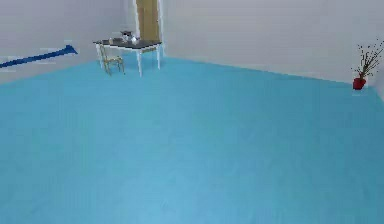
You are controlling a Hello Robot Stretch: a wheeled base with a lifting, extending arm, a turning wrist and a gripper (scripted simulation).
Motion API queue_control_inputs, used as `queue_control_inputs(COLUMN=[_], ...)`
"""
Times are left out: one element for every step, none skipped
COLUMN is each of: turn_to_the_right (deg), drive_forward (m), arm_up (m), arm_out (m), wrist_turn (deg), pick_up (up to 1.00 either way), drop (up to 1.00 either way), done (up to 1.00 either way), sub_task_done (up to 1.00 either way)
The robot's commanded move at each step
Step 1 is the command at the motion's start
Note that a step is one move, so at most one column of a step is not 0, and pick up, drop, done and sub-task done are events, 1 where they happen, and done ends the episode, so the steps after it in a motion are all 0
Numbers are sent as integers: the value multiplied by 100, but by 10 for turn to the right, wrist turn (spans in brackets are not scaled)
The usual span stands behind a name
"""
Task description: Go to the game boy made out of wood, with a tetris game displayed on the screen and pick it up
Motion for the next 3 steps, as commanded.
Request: queue_control_inputs(turn_to_the_right=[450, 450, 210], drive_forward=[0, 0, 0], arm_up=[0, 0, 0], arm_out=[0, 0, 0], wrist_turn=[0, 0, 0], pick_up=[0, 0, 0], drop=[0, 0, 0], done=[0, 0, 0], sub_task_done=[0, 0, 0])
